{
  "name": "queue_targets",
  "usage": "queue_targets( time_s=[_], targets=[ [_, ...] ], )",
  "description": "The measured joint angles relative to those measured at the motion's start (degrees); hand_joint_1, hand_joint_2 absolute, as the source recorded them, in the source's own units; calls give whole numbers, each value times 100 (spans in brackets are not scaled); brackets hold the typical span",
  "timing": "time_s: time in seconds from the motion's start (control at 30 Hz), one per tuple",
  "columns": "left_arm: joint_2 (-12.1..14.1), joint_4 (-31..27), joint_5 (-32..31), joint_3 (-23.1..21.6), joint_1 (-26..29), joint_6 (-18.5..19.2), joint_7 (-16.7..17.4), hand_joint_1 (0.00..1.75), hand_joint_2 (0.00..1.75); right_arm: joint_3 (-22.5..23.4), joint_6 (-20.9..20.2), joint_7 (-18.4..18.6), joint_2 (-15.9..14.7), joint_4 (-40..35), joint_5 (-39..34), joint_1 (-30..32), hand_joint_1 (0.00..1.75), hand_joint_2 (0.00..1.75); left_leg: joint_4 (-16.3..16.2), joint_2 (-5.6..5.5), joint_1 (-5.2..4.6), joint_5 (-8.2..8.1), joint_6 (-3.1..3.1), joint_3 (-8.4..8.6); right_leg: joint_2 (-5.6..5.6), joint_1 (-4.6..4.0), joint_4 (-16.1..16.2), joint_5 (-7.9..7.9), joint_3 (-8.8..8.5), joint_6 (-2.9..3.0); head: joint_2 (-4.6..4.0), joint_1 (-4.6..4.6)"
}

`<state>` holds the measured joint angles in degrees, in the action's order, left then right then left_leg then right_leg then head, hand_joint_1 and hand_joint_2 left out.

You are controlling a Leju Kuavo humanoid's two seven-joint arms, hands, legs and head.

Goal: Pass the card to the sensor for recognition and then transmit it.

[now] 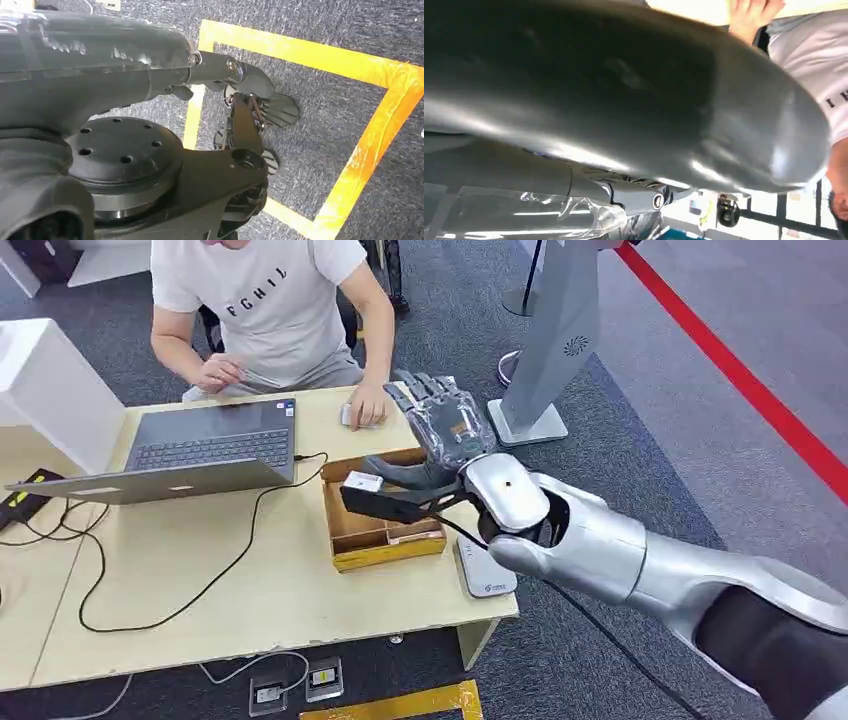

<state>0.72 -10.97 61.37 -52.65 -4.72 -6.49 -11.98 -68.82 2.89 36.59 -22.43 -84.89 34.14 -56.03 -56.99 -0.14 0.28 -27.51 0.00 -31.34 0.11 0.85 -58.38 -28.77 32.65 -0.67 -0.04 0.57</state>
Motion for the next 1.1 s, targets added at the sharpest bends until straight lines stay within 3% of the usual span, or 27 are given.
queue_targets(
  time_s=[0.23,0.63,0.7,0.73,0.93,1.1],
  targets=[
    [0,0,-2,0,5,-9,0,0,0,463,384,26,-282,-739,242,995,0,0,0,1,0,-1,0,0,0,1,1,0,-1,0,0,-2],
    [0,0,0,0,2,-9,0,0,0,830,406,-13,-476,-1237,249,1343,0,0,0,2,0,0,0,5,1,-1,0,1,1,0,0,0],
    [-2,0,13,0,1,-11,0,0,0,970,402,-166,-483,-1391,646,1752,0,0,0,-13,10,-1,0,11,-13,-12,4,-6,-19,8,0,4],
    [-6,0,22,0,5,-15,0,0,0,1051,317,-190,-483,-1547,915,2105,0,175,0,-32,12,-3,-2,8,-29,-14,5,-8,-26,10,0,7],
    [-20,0,-2,0,-1,-70,-2,0,0,1228,-260,-175,-452,-1963,1560,2856,0,175,1,-7,10,-10,-8,-2,-10,-11,4,-8,-7,10,0,0],
    [-22,2,-13,0,1,-125,7,0,0,1366,-414,-256,-400,-1980,1687,3107,0,175,1,-7,10,-8,-9,-1,-10,-11,4,-7,-8,10,0,0]
  ],
)
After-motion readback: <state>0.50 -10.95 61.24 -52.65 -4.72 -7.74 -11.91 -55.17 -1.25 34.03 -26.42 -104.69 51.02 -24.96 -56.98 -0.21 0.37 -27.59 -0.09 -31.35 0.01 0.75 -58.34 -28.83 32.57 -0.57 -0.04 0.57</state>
